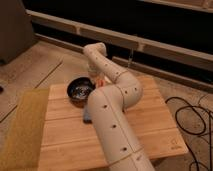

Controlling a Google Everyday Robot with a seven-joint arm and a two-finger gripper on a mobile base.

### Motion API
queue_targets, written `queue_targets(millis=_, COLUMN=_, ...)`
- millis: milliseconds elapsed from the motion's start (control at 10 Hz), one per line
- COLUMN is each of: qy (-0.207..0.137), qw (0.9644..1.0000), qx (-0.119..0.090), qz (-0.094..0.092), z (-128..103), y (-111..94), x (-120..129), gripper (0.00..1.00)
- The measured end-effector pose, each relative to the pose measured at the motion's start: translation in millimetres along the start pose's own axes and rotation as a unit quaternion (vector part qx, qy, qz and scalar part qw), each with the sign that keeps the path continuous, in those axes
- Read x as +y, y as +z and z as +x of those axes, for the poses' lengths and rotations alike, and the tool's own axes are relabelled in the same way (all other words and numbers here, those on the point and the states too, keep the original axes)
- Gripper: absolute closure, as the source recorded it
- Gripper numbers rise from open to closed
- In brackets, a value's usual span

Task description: Drag the ceramic bowl in a circle

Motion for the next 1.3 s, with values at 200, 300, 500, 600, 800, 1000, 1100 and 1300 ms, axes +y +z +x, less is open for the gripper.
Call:
queue_targets(millis=200, qy=-0.016, qw=0.9998, qx=-0.002, qz=-0.01, z=-8.8, y=-2.1, x=20.3, gripper=0.86)
queue_targets(millis=300, qy=-0.022, qw=0.9996, qx=-0.004, qz=-0.016, z=-12.1, y=-5.4, x=31.4, gripper=0.86)
queue_targets(millis=500, qy=-0.026, qw=0.999, qx=-0.015, qz=-0.032, z=-17.4, y=-14.2, x=53.2, gripper=0.86)
queue_targets(millis=600, qy=-0.021, qw=0.9992, qx=-0.011, qz=-0.033, z=-12.0, y=-12.5, x=54.7, gripper=0.86)
queue_targets(millis=800, qy=-0.005, qw=0.9996, qx=0.0, qz=-0.027, z=7.2, y=-10.4, x=48.1, gripper=0.86)
queue_targets(millis=1000, qy=0.012, qw=0.9998, qx=0.008, qz=-0.017, z=26.1, y=-10.9, x=36.7, gripper=0.86)
queue_targets(millis=1100, qy=0.021, qw=0.9996, qx=0.016, qz=-0.011, z=39.0, y=-10.9, x=28.4, gripper=0.86)
queue_targets(millis=1300, qy=0.04, qw=0.9989, qx=0.024, qz=0.002, z=57.5, y=-12.4, x=11.2, gripper=0.86)
